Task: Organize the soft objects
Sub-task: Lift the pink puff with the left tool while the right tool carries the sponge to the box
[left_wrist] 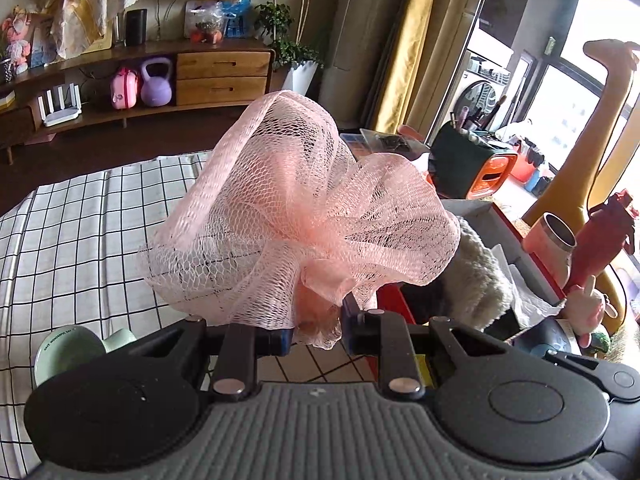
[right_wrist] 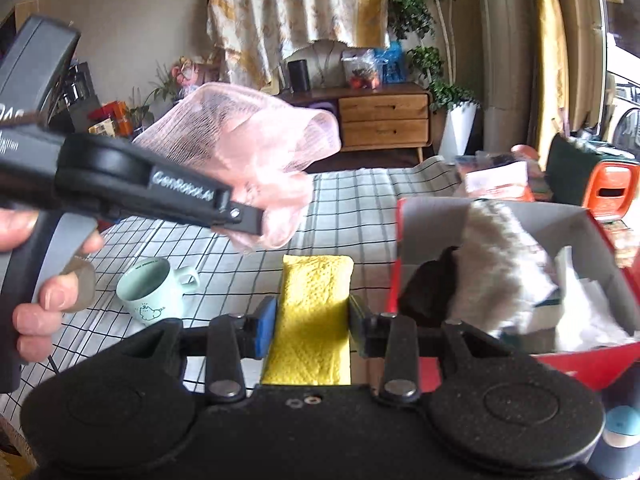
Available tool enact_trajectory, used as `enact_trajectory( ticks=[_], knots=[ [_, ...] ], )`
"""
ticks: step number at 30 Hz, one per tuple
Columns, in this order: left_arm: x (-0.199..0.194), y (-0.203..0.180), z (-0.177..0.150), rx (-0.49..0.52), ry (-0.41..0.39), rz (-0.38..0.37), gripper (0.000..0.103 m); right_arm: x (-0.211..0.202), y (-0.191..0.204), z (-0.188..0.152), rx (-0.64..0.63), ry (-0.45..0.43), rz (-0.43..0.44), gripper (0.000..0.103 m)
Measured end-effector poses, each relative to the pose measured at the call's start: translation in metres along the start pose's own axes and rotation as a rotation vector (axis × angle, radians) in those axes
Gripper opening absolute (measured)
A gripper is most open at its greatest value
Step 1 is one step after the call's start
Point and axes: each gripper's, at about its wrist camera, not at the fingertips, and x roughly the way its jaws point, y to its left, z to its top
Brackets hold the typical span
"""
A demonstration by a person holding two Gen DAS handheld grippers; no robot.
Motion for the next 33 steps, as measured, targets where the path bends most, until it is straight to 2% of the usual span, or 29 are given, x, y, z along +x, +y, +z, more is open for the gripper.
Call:
enact_trajectory(
  ticks=[6, 13, 20, 23, 33],
  knots=[
    [-0.011, -0.035, -0.005, 0.040, -0.006, -0.041, 0.023, -0.041, -0.046, 0.003, 0.051, -0.051, -0.083, 0.037],
    [0.001, -0.080, -0.009, 0.104, 0.026, -0.095, 0.023, -0.059, -0.102, 0.006, 0.095, -0.095, -0.199, 0.037],
    [0.030, -0.126, -0.013, 0.169, 0.075, -0.130, 0.023, -0.041, -0.152, 0.005, 0.154, -0.098, -0.266, 0.037],
    [0.043, -0.139, -0.008, 0.180, 0.099, -0.143, 0.023, -0.029, -0.170, 0.003, 0.191, -0.089, -0.269, 0.037],
    [0.088, -0.153, 0.012, 0.123, 0.144, -0.170, 0.023, 0.015, -0.201, -0.003, 0.264, -0.059, -0.281, 0.037]
  ],
)
